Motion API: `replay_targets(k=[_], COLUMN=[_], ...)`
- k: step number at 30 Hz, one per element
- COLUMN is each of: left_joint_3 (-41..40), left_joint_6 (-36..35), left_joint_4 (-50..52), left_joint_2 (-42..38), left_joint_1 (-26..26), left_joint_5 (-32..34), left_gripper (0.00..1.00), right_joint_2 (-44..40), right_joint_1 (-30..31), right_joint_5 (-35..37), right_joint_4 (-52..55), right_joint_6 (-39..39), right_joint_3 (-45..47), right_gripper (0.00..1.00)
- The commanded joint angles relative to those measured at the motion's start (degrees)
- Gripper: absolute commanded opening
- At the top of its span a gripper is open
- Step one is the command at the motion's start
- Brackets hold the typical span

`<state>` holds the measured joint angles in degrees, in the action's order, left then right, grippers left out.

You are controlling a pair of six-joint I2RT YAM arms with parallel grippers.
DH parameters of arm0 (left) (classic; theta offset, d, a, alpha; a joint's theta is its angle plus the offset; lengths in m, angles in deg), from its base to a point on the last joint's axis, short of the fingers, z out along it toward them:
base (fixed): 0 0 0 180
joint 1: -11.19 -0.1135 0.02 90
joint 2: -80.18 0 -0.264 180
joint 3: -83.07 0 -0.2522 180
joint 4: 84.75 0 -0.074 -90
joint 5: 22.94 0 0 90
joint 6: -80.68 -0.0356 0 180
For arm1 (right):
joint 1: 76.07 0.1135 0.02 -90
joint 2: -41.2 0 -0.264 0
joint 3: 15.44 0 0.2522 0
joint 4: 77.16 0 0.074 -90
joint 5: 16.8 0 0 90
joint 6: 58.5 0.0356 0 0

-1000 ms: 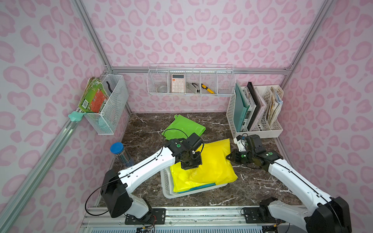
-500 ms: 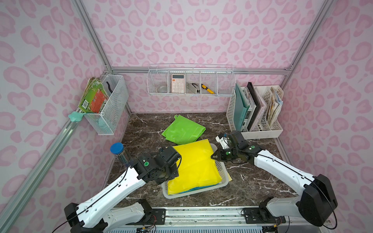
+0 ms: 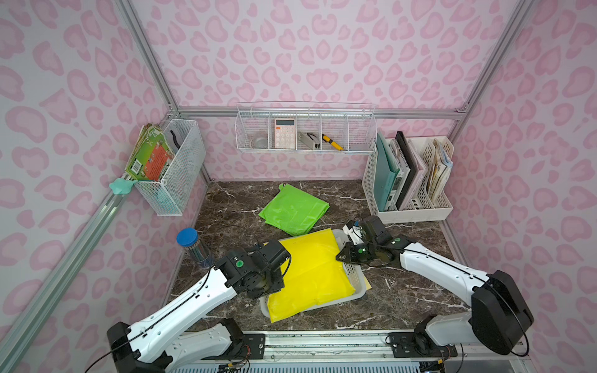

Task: Put the folded raincoat in the basket
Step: Place the raincoat in the basket.

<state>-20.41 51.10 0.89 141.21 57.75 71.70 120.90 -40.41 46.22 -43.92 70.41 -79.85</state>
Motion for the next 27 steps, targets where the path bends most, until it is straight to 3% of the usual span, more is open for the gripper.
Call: replay_targets(k=[1,4,6,8,11,13,17,22,27], left_joint_3=[4.04,6.70,7.97,9.47,5.26,2.56,2.14,-1.79,2.30], left_joint_6=[-1.70,-3.73,-6.11,-8.48,-11.95,-12.23,-10.64,-12.56,-16.05], left_joint_4=[6.58,7.95,6.47,3.19,-9.83,-15.00,-9.36,-10.33,-8.14], left_joint_2=[0.58,-0.44,-1.14,-1.22,-2.22,-1.50,3.51,6.58,10.56], left_joint_1=[-0.12,-0.78,-1.83,-2.27,-2.34,-2.36,-2.64,-7.09,-10.39], left_joint_5=[4.16,7.26,5.55,1.74,-9.13,-13.05,-8.17,-7.39,-2.39], left_gripper=[0.38,0.38,0.28,0.17,0.13,0.10,0.00,0.00,0.00], right_joint_2=[-0.90,-1.13,-1.59,-2.30,-1.51,-1.56,-3.70,-6.03,-9.84], right_joint_1=[-1.27,-1.56,-1.45,-1.55,-1.55,-1.64,-2.65,-2.70,-2.38], right_joint_5=[0.71,-0.44,-1.13,-1.94,-2.08,-1.12,-0.29,-1.63,-0.98], right_joint_4=[0.28,0.35,-0.66,-1.66,0.84,2.57,4.68,6.33,6.84], right_joint_6=[-1.11,-1.51,-1.63,-1.84,-3.88,-5.34,-7.38,-8.88,-7.07], right_joint_3=[0.29,0.22,0.18,0.30,-1.21,-1.95,-1.49,0.40,2.56], right_gripper=[0.00,0.00,0.06,0.17,0.34,0.42,0.57,0.58,0.53])
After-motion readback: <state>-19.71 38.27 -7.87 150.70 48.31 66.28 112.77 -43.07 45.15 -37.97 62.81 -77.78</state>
